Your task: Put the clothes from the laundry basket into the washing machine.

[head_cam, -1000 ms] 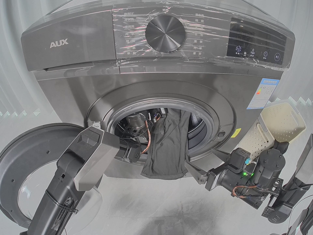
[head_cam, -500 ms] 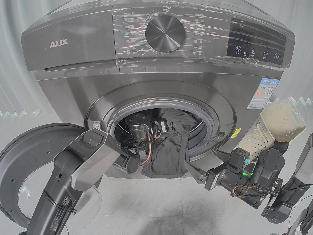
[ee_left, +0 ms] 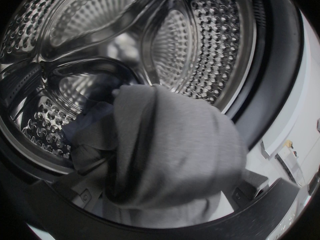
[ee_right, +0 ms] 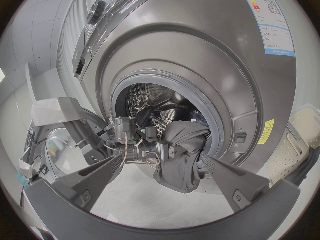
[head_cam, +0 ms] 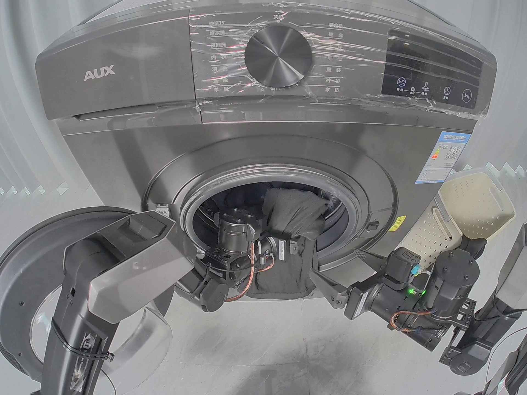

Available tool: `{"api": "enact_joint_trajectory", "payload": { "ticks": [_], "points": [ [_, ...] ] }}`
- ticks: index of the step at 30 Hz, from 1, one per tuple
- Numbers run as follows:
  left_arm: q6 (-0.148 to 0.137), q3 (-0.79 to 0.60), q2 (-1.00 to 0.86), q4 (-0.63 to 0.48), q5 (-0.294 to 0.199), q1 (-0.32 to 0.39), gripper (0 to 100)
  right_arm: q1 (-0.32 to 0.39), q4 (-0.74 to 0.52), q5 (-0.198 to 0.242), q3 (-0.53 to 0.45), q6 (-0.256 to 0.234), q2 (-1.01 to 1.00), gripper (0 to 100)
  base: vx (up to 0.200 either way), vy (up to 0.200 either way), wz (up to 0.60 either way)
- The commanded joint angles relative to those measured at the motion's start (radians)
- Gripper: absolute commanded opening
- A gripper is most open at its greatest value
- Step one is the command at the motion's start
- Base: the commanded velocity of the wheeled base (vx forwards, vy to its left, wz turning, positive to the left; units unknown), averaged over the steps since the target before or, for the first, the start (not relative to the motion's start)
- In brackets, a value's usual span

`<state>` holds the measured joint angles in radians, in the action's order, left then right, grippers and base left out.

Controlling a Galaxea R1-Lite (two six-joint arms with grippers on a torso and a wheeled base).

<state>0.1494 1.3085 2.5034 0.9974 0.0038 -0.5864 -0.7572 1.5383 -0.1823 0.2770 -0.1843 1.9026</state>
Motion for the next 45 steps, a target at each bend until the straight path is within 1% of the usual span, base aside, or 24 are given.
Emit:
{"api": "enact_joint_trajectory", "payload": {
  "ticks": [1, 6, 13, 18, 19, 25, 28, 36, 39, 41, 43, 45],
  "points": [
    [-0.002, -0.046, -0.055, -0.003, -0.013, -0.023, 100, -0.001, 0.0, 0.0, 0.001, 0.0, 0.003, 100, 0.0, 0.0, 0.0],
    [-0.005, -0.037, -0.028, -0.014, -0.028, -0.038, 100, -0.001, 0.0, 0.0, 0.002, 0.0, 0.003, 100, 0.0, 0.0, 0.0],
    [-0.01, -0.006, 0.025, -0.017, -0.028, -0.043, 100, -0.005, 0.0, 0.0, 0.002, 0.0, 0.007, 100, 0.0, 0.0, 0.0],
    [-0.013, 0.049, 0.072, -0.013, -0.027, -0.041, 100, -0.008, 0.0, 0.0, 0.004, 0.0, 0.009, 100, 0.0, 0.0, 0.0],
    [-0.013, 0.051, 0.072, -0.014, -0.027, -0.041, 0, -0.008, 0.0, 0.0, 0.002, 0.0, 0.009, 100, 0.0, 0.0, 0.0],
    [-0.011, 0.069, 0.083, -0.011, -0.027, -0.041, 0, -0.01, 0.0, 0.0, 0.005, 0.0, 0.009, 100, 0.0, 0.0, 0.0],
    [-0.005, 0.086, 0.089, 0.0, -0.027, -0.039, 0, -0.016, 0.002, -0.002, 0.007, 0.0, 0.009, 100, 0.0, 0.0, 0.0],
    [0.001, 0.13, 0.081, 0.044, -0.002, -0.023, 0, -0.017, 0.0, -0.002, 0.007, -0.001, 0.009, 100, 0.0, 0.0, 0.0],
    [-0.001, 0.225, 0.094, 0.047, 0.054, 0.01, 0, -0.017, 0.002, -0.002, 0.008, -0.001, 0.009, 100, 0.0, 0.0, 0.0],
    [-0.001, 0.287, 0.109, 0.044, 0.077, 0.023, 0, -0.017, 0.002, -0.002, 0.008, -0.001, 0.009, 100, 0.0, 0.0, 0.0],
    [-0.001, 0.39, 0.141, 0.04, 0.116, 0.04, 0, -0.019, 0.002, -0.002, 0.008, -0.001, 0.01, 100, 0.0, 0.0, 0.0],
    [-0.001, 0.474, 0.172, 0.036, 0.14, 0.048, 0, -0.022, 0.002, -0.002, 0.007, -0.001, 0.012, 100, 0.0, 0.0, 0.0]
  ]
}}
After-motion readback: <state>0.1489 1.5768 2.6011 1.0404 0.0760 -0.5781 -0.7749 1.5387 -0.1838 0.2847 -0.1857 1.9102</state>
